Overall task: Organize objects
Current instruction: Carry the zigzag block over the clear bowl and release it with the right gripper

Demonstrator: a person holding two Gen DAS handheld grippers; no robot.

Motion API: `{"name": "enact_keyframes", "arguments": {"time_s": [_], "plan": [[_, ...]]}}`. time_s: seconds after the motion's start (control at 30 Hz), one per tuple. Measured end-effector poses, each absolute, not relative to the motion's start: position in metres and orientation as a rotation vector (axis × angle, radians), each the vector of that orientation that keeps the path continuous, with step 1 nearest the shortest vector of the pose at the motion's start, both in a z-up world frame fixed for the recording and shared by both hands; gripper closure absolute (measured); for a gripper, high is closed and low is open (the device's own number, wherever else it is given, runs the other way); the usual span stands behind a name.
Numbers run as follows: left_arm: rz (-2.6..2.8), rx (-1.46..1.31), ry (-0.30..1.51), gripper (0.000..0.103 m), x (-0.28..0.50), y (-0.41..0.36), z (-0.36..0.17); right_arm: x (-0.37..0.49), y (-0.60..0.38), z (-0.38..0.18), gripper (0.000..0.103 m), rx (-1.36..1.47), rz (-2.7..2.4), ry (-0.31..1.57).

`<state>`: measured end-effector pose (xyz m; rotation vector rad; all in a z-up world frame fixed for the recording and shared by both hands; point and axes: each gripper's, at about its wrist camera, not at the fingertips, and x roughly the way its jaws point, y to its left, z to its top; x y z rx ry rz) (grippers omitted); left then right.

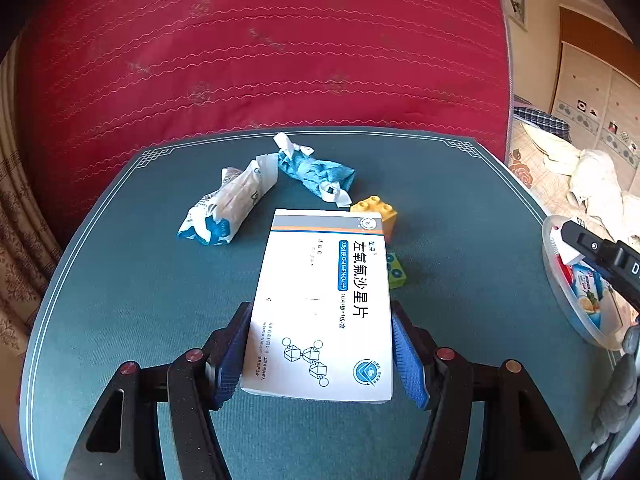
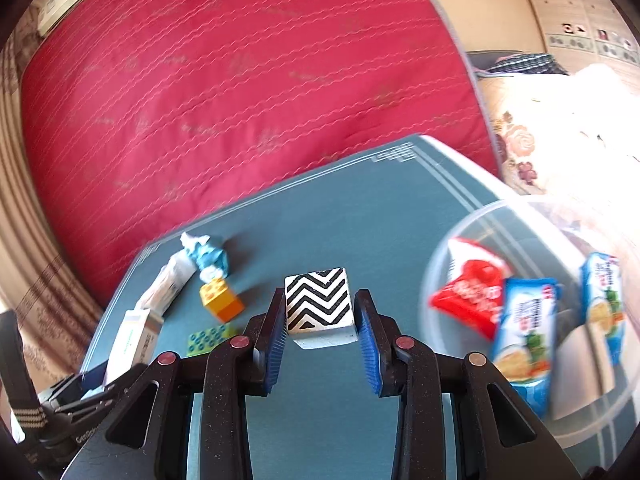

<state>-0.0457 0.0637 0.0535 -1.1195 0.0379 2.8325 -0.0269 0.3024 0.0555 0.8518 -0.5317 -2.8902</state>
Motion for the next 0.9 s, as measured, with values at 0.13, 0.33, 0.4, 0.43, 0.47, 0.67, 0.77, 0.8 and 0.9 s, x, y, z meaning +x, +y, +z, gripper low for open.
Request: {"name": "enact_keyframes", "arguments": {"time_s": [0.13, 0.33, 0.4, 0.43, 0.47, 0.67, 0.77, 0.8, 0.9], "plan": [[2.813, -1.109, 0.067, 0.035, -0.044, 0.077, 0.055, -0.031, 0.338, 0.061, 0.069, 0.862, -2.957, -0.612], [2.787, -1.08, 0.105, 0.035, -0.04, 0.095, 0.058, -0.04, 0.382, 0.065, 0.069, 0.91, -3.024, -0.676], [2.777, -1.073, 0.117, 0.035, -0.04, 0.101, 0.059, -0.044, 0.393, 0.065, 0.069, 0.935, -3.038, -0.678], [2.773, -1.071, 0.122, 0.035, -0.039, 0.106, 0.059, -0.045, 0.398, 0.065, 0.069, 0.949, -3.048, -0.679], [2.766, -1.068, 0.128, 0.035, -0.038, 0.109, 0.06, -0.047, 0.402, 0.064, 0.068, 0.966, -3.057, -0.678], [2.732, -1.044, 0.178, 0.035, -0.037, 0.134, 0.063, -0.054, 0.433, 0.05, 0.067, 1.035, -3.065, -0.778], [2.712, -1.027, 0.204, 0.035, -0.036, 0.148, 0.066, -0.05, 0.447, 0.051, 0.043, 1.006, -3.055, -0.869], [2.704, -1.022, 0.214, 0.035, -0.036, 0.153, 0.067, -0.048, 0.45, 0.053, 0.042, 0.987, -3.055, -0.889], [2.675, -1.012, 0.246, 0.035, -0.035, 0.17, 0.067, -0.042, 0.455, 0.061, 0.042, 0.942, -3.071, -0.9]]}}
